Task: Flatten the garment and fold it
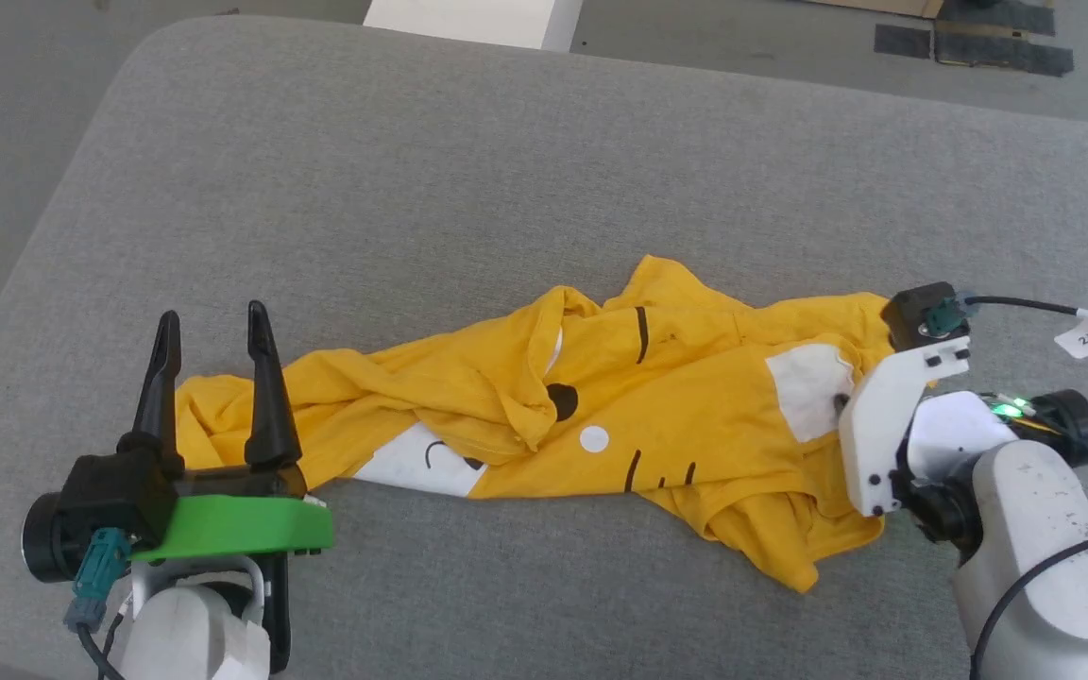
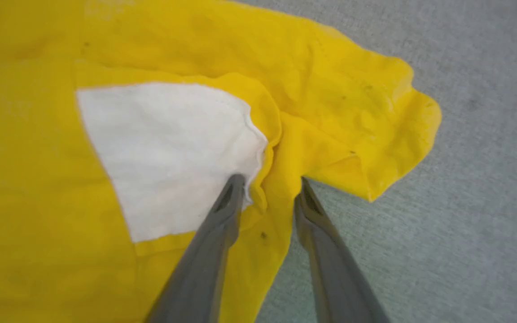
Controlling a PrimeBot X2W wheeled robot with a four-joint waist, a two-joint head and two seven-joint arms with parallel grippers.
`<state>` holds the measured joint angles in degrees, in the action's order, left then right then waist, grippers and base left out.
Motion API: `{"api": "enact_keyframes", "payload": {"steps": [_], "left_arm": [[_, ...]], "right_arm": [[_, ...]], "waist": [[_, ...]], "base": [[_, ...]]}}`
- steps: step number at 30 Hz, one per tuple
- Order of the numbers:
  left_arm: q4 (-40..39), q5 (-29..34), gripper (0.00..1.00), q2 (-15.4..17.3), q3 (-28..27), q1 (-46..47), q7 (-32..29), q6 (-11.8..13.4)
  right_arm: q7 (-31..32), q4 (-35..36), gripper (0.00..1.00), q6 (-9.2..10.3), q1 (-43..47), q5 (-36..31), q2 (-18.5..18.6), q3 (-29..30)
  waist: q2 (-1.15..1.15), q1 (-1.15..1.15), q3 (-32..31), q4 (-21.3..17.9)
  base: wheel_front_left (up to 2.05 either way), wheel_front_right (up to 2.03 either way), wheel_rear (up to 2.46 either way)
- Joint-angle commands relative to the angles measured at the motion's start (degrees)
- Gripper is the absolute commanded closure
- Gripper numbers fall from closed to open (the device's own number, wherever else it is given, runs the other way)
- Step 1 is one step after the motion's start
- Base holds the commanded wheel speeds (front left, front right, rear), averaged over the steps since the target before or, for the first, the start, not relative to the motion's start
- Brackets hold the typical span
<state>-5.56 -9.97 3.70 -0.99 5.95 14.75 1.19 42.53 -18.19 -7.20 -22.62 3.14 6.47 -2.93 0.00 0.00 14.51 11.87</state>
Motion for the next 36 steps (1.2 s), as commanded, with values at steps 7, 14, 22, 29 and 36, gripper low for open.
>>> {"api": "enact_keyframes", "payload": {"steps": [7, 14, 22, 29, 36], "left_arm": [[1.80, 0.36, 0.00, -0.61, -0.94, 1.09, 0.25, -1.71], [3.24, 0.08, 0.00, -0.74, -1.08, 0.37, 0.25, -2.51], [5.91, -0.65, 0.00, -0.80, -1.29, -1.08, 0.25, -3.15], [10.98, -6.23, 0.00, -0.81, 8.85, 4.17, -5.83, -5.59], [16.73, -14.88, 0.00, -0.81, 28.56, 18.18, -28.31, -7.47]], "right_arm": [[-10.31, 5.61, 1.00, -0.29, -0.80, 5.17, 0.60, 6.85], [-7.69, 16.07, 1.00, -0.29, 11.38, 3.83, -0.42, 25.83], [1.97, 20.76, 0.00, -0.29, 25.61, 9.91, -3.54, 29.77], [-17.59, 22.05, 0.00, -0.29, 20.47, 12.26, -3.57, 33.39], [-19.69, 20.55, 0.00, -0.29, 18.84, 10.30, -3.58, 34.29]], "waist": [[0.00, 0.00, -1.51, -2.33], [0.00, 0.00, -3.39, -3.37], [0.00, 0.00, -5.41, -4.99], [0.00, 0.00, -6.77, -6.50], [0.00, 0.00, -5.47, -7.64]], "base": [[0.00, 0.00, 0.00], [0.00, 0.00, 0.00], [0.00, 0.00, 0.00], [0.00, 0.00, 0.00], [0.00, 0.00, 0.00]]}}
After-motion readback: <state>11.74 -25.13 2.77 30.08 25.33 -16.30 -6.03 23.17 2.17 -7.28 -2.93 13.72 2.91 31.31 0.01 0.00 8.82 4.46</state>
